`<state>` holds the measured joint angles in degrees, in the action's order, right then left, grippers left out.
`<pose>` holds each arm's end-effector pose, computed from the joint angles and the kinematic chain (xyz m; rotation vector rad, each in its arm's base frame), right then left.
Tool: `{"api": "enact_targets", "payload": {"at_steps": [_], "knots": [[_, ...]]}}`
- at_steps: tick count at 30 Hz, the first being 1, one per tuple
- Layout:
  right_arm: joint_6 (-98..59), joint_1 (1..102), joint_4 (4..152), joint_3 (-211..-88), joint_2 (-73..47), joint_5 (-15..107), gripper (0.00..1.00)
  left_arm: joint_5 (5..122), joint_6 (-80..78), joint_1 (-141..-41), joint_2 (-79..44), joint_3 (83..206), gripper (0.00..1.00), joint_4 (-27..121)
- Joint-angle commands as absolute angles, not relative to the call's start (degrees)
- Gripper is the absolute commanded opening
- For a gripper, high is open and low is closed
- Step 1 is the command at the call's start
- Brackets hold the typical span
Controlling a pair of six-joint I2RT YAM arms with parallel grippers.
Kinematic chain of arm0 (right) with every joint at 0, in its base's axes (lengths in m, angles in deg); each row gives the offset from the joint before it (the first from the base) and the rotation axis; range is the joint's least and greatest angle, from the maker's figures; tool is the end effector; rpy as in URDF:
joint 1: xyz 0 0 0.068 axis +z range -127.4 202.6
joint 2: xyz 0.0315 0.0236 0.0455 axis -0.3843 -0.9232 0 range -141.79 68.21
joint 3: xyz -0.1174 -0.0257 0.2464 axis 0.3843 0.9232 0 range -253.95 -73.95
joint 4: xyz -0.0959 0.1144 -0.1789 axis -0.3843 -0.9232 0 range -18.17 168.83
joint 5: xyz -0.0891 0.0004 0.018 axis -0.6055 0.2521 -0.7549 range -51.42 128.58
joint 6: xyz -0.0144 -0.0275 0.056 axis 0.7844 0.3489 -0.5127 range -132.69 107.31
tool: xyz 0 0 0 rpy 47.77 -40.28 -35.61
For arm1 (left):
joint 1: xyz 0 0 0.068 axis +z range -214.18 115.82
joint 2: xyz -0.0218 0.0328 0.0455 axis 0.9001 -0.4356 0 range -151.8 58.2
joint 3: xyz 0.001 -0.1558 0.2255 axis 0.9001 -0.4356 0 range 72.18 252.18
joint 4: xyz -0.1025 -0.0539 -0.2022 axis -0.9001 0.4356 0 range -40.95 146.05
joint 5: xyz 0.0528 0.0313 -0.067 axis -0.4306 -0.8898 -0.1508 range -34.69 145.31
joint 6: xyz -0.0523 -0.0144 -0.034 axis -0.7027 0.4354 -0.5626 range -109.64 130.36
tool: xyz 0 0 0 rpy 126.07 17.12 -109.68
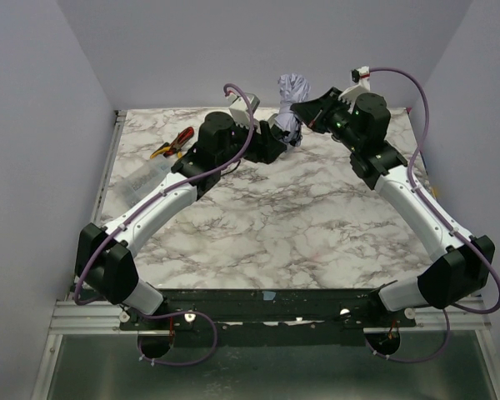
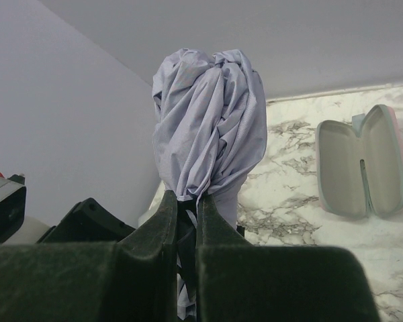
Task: Open the umbrella
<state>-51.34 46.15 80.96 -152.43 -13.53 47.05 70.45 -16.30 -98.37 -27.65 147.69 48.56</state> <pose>0.2926 0.1355 0.4214 0.0992 1.6725 0.9522 0.2761 -0.2032 0.3779 0.3255 1.8175 -0.9921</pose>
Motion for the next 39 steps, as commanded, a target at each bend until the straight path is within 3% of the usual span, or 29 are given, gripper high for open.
{"api": "enact_targets", "payload": {"at_steps": [1,5,8,13,20,22,24,29,39], "knots": [[-52.74,46.47,85.63,-152.0,-11.09,49.1,0.01,70.65,-17.07,-97.81,-28.9,149.27,0.52,48.61],[-52.23,46.49,86.02,-152.81,-11.35,47.17,0.01,72.27,-17.63,-97.85,-29.22,148.29,0.25,48.65],[-50.19,46.51,86.15,-153.97,-11.66,42.81,0.01,73.14,-18.52,-97.93,-28.43,146.25,0.14,48.79],[-46.55,46.42,86.91,-156.55,-13.16,30.24,0.01,74.12,-19.62,-98.86,-25.42,140.2,0.13,48.92],[-42.85,46.42,91.73,-159.65,-15.91,27.2,0.01,74.64,-18.52,-100.73,-21.0,132.56,0.13,48.96],[-42.38,46.42,92.95,-159.65,-16.03,29.41,0.01,74.89,-16.59,-100.9,-19.94,131.6,0.21,48.89],[-41.95,46.46,94.06,-158.94,-15.69,32.72,0.01,75.08,-13.06,-100.8,-18.86,132.04,0.44,48.96],[-39.98,46.37,97.14,-154.27,-13.07,43.02,0.01,73.8,-3.57,-98.55,-17.93,136.31,0.75,50.35],[-42.96,46.5,98.72,-149.21,-10.27,48.67,0.01,80.56,4.38,-95.95,-28.25,152.38,0.78,60.36]]}}
